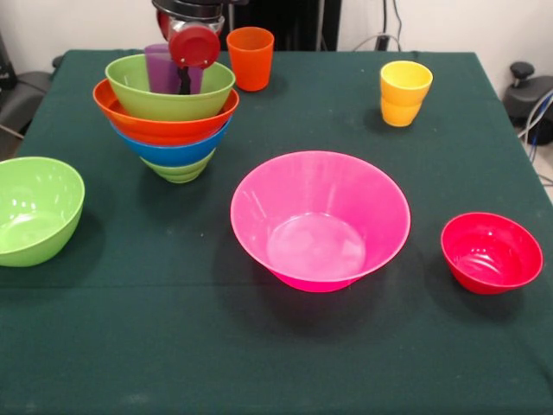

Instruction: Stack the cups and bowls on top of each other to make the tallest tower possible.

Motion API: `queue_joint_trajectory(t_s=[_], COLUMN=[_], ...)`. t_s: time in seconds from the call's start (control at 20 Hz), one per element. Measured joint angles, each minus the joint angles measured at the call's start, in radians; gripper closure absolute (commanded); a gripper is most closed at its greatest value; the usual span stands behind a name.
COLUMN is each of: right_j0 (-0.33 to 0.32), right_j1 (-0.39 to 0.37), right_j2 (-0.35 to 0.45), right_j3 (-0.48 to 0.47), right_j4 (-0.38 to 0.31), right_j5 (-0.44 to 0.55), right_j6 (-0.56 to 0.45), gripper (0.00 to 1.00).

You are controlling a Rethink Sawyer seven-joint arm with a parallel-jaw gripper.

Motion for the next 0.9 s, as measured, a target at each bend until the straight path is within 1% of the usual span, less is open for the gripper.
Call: queue_joint_trajectory(t_s=[0.9], right_j0=[-0.003], right_j1=[0.009], right_j2=[0.003], right_j3=[-0.015], right_j4=[0.0], right_j5=[0.0], right_j6=[0.0], gripper=[0.0])
